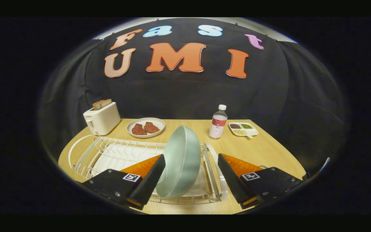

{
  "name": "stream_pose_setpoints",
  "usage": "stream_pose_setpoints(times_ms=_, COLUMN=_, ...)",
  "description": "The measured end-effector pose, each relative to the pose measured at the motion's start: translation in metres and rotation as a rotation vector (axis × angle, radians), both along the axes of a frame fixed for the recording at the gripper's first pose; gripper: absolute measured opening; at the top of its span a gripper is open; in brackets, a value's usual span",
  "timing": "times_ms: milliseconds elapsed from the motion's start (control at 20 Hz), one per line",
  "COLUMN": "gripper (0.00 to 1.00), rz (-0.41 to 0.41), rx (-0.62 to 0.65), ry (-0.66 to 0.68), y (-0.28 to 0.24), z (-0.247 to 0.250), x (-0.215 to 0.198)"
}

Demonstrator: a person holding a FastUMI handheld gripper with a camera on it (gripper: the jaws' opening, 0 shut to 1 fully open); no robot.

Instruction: Take the plate from the dish rack, then take the spoon from the basket and place it into the plate.

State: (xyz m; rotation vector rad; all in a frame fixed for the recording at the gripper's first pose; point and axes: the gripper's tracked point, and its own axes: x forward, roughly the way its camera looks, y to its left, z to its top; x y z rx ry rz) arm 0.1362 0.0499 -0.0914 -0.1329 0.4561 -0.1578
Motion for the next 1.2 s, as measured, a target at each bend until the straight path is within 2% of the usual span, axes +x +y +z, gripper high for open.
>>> stream_pose_setpoints(times_ms=150, gripper=0.98, rz=-0.011, rx=-0.036, ry=0.030, y=0.001, z=-0.009, x=0.007)
stream_pose_setpoints(times_ms=250, gripper=0.90, rz=-0.017, rx=-0.003, ry=0.066, y=0.006, z=-0.017, x=0.007)
stream_pose_setpoints(times_ms=400, gripper=0.68, rz=-0.038, rx=0.025, ry=0.108, y=0.013, z=-0.029, x=0.010)
stream_pose_setpoints(times_ms=450, gripper=0.63, rz=-0.050, rx=0.013, ry=0.117, y=0.012, z=-0.031, x=0.012)
stream_pose_setpoints(times_ms=500, gripper=0.52, rz=-0.062, rx=0.002, ry=0.127, y=0.011, z=-0.034, x=0.011)
stream_pose_setpoints(times_ms=600, gripper=0.39, rz=-0.080, rx=-0.005, ry=0.131, y=0.012, z=-0.033, x=0.010)
stream_pose_setpoints(times_ms=1200, gripper=0.29, rz=-0.091, rx=-0.170, ry=0.083, y=0.025, z=-0.001, x=0.012)
